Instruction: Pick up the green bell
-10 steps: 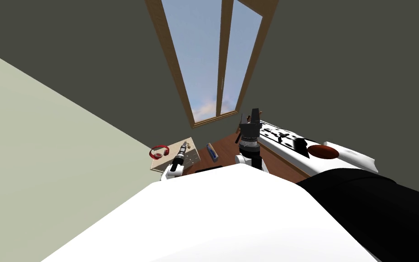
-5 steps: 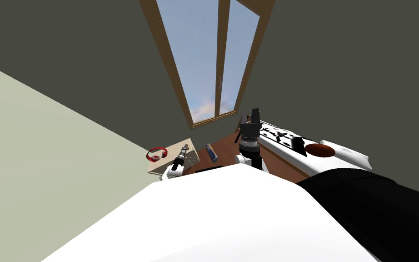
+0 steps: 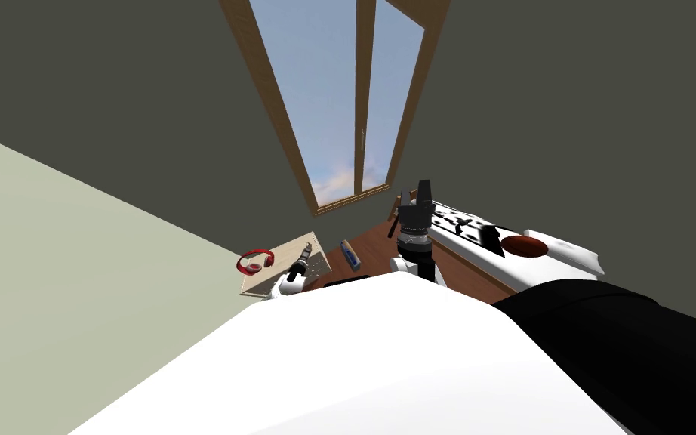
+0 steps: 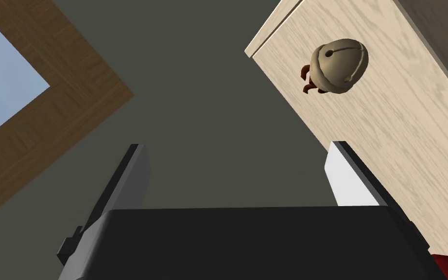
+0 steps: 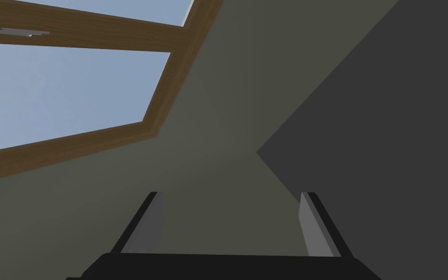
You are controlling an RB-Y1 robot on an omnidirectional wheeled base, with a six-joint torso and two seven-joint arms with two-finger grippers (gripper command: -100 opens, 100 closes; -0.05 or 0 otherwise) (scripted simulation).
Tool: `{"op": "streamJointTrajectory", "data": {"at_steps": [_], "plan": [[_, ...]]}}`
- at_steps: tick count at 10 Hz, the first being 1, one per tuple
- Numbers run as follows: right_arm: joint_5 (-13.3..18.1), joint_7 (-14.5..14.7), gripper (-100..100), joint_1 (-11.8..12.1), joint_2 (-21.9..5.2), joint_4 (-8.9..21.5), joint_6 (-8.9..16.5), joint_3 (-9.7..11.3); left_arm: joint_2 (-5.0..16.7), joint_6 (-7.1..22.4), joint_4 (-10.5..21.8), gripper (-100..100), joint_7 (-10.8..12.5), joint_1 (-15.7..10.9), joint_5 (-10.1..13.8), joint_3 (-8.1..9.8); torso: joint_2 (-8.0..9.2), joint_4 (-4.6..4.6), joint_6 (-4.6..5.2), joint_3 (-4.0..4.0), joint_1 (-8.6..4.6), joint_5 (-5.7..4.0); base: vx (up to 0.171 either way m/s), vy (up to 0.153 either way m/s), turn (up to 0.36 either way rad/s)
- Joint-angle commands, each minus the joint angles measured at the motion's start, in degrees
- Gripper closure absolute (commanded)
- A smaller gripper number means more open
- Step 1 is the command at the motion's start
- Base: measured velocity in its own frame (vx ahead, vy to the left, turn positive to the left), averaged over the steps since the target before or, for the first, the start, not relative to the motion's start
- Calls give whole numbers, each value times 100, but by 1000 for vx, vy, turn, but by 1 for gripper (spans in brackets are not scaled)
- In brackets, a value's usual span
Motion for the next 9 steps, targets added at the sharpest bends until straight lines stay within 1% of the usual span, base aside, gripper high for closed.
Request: {"op": "streamJointTrajectory", "data": {"at_steps": [1,2,3,4,5,6,8,9], "plan": [[0,0,0,0,0,0,0,0,133,136,286,-100,-15,-107,13,-32,0,0,0,0,0,0,71,-4,-104],[0,0,0,0,0,0,0,0,133,136,378,-100,-15,-107,13,-32,-4,-1,0,-2,3,0,56,6,-32],[0,0,0,0,0,0,0,0,177,219,554,-100,-38,-198,12,-36,-1,-1,-2,-1,5,1,49,1,-71],[0,0,0,0,0,0,0,0,177,219,608,-100,-38,-198,12,-36,2,0,-1,1,5,1,32,2,-31],[0,0,0,0,0,0,0,0,221,296,763,-100,-58,-283,14,-39,7,1,-1,3,4,1,37,2,-75],[0,0,0,0,0,0,0,0,265,366,985,-100,-75,-363,19,-41,6,1,0,3,4,0,54,9,-100],[0,0,0,0,0,0,0,0,265,366,1027,-100,-75,-363,19,-41,5,0,-2,2,7,1,33,9,-10],[0,0,0,0,0,0,0,0,307,429,1191,-100,-90,-436,26,-43,11,2,-2,6,5,1,24,-3,-65]]}}
